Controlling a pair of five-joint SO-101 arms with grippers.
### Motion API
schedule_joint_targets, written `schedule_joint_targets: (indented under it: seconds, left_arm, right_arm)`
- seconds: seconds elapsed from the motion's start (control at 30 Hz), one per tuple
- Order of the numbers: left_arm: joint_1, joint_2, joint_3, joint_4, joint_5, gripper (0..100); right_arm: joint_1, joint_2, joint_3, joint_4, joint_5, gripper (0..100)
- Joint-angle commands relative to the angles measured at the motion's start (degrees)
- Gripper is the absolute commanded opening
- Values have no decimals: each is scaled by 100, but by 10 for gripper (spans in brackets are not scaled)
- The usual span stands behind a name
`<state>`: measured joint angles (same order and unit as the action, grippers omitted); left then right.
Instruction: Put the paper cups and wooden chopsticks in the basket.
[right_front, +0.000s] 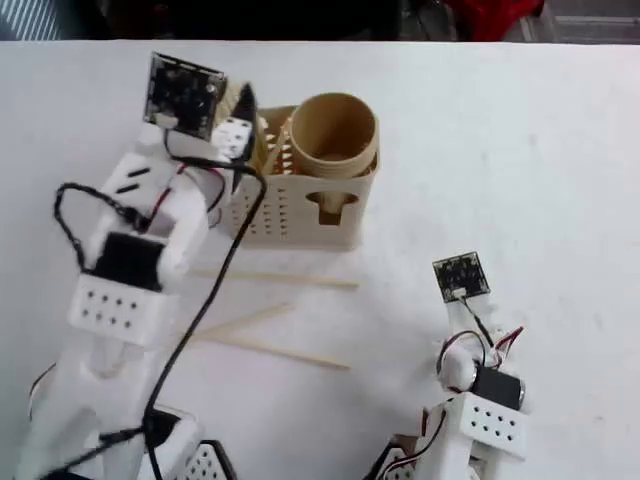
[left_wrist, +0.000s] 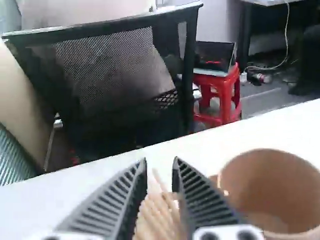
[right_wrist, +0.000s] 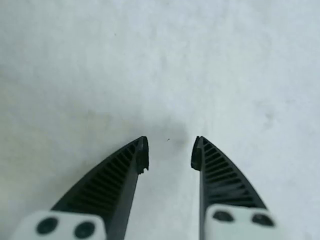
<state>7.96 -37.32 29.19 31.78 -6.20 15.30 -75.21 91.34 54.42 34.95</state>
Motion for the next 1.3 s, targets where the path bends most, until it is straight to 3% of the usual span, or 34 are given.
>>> schedule_joint_targets:
  seconds: [0.0, 0.17, 0.33, 0.5, 0.6, 0.87, 1.13, 1.27]
  left_arm:
    - [-48, -910, -1090, 2541, -404, 24]
    - [497, -1341, -1231, 5029, -1732, 63]
    - [602, -673, -70, 5925, -2760, 179]
    - [585, 382, 905, 5389, -3938, 199]
    - [462, 1051, 1116, 4756, -4009, 260]
    - [215, 2897, 1108, 3780, -4615, 256]
    - [215, 3987, 1090, 3051, -4607, 251]
    - [215, 4057, 1002, 3024, -4413, 179]
  right_arm:
    - [-48, -101, -44, 22, 35, 156]
    - [-48, -101, -44, 13, 35, 156]
    - [-48, -101, -44, 13, 35, 156]
    - [-48, -101, -44, 22, 35, 156]
    - [-48, -101, -44, 22, 35, 156]
    - [-48, -101, -44, 22, 35, 156]
    - [-48, -101, -44, 22, 35, 156]
    - [-48, -101, -44, 22, 35, 156]
